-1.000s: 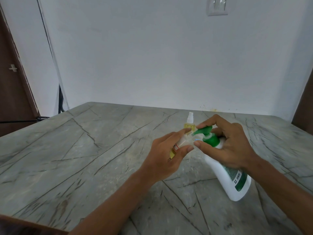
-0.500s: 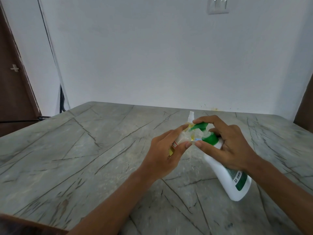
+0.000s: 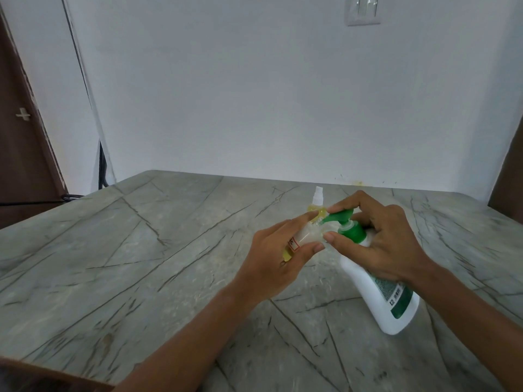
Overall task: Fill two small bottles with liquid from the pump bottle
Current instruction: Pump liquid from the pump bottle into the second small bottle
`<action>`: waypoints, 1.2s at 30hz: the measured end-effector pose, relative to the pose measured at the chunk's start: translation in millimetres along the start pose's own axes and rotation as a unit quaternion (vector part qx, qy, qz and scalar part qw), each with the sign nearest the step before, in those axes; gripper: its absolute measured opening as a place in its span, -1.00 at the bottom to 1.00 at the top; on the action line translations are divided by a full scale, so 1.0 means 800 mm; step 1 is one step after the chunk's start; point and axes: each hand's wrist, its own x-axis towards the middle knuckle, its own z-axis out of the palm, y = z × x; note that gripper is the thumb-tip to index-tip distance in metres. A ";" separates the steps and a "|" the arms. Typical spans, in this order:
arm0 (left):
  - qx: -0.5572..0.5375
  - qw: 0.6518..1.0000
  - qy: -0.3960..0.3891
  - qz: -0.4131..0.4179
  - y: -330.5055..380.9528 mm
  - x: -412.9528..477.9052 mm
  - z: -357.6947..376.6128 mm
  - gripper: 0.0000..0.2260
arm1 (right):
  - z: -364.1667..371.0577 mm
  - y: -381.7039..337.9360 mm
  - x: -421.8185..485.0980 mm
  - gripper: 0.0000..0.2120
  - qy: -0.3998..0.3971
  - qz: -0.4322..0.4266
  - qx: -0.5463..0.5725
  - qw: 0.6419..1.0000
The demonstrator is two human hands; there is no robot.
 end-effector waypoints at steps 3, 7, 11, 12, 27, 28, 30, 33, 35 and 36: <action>-0.054 0.997 0.012 -0.054 0.003 0.001 -0.003 -0.55 | 0.000 0.001 -0.001 -0.65 -0.009 -0.008 -0.012 1.000; -0.082 0.992 0.037 -0.091 -0.001 0.001 -0.004 -0.53 | -0.001 0.004 -0.005 -0.60 -0.018 -0.002 -0.015 1.000; -0.071 0.994 0.036 -0.080 -0.004 0.002 -0.003 -0.50 | -0.001 0.004 -0.005 -0.59 -0.025 0.001 -0.017 1.000; -0.068 0.994 0.036 -0.080 -0.005 0.002 -0.003 -0.49 | -0.001 0.004 -0.005 -0.59 -0.026 0.001 -0.017 1.000; -0.023 0.998 0.053 -0.027 -0.004 0.001 -0.003 -0.64 | 0.000 -0.002 0.000 -0.70 0.001 -0.008 -0.012 1.000; -0.022 0.998 0.051 -0.024 -0.004 0.001 -0.002 -0.64 | 0.000 -0.002 0.000 -0.71 0.004 -0.009 -0.009 1.000; -0.017 0.999 0.047 -0.019 -0.003 0.000 -0.002 -0.63 | 0.000 -0.002 -0.001 -0.72 0.006 -0.011 -0.010 1.000; -0.014 0.999 0.048 -0.021 -0.002 0.000 -0.001 -0.62 | 0.000 -0.003 0.000 -0.70 0.004 -0.024 -0.029 0.999; -0.010 0.998 0.052 -0.027 -0.002 0.001 -0.001 -0.62 | 0.000 -0.004 0.000 -0.66 -0.008 -0.029 -0.039 0.999; -0.007 0.998 0.053 -0.032 -0.003 0.001 -0.001 -0.62 | 0.000 -0.004 0.000 -0.63 -0.015 -0.030 -0.041 0.999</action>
